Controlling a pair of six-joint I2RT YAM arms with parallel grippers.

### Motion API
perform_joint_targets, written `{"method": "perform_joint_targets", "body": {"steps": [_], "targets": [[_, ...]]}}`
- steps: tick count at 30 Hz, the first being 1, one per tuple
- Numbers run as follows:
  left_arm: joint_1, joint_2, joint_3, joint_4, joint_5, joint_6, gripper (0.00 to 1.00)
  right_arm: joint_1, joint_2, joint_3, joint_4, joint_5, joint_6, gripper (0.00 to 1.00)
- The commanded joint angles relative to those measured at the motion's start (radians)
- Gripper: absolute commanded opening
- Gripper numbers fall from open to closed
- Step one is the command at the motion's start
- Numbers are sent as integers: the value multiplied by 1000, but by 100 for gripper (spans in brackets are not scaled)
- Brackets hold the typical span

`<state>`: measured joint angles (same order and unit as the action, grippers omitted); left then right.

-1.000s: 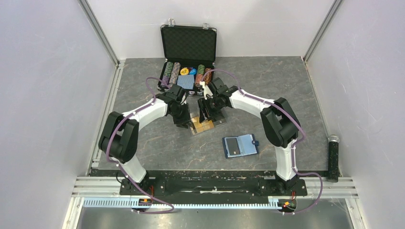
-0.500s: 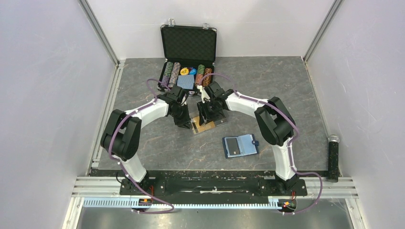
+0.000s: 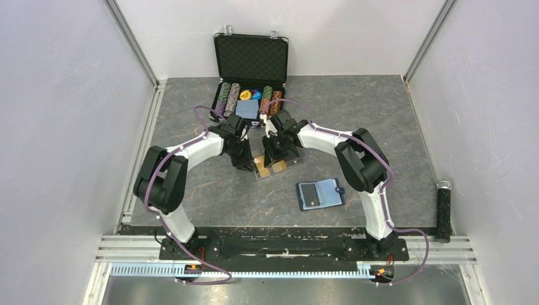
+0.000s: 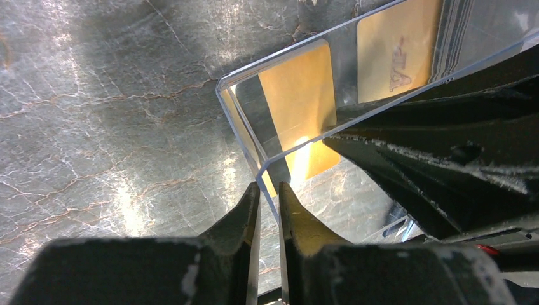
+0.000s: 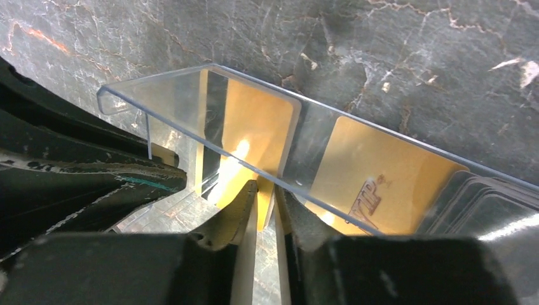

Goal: Put the credit cards into the card holder
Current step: Pick up the credit card from the storage box.

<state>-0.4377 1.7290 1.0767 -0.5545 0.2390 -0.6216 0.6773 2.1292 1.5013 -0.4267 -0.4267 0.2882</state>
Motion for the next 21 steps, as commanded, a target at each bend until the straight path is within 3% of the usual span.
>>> {"method": "perform_joint_targets", "body": {"steps": [1,7,21], "targets": [[-7,8,-16,51,37,-19,13,16,43,-12,-14,-34,18,12],[-7,2,-29,51,26,-18,12,16,-2,0,-9,-53,45,0],[-8,3,-37,51,20,-13,10,17,-64,21,-17,-60,82,0]]}}
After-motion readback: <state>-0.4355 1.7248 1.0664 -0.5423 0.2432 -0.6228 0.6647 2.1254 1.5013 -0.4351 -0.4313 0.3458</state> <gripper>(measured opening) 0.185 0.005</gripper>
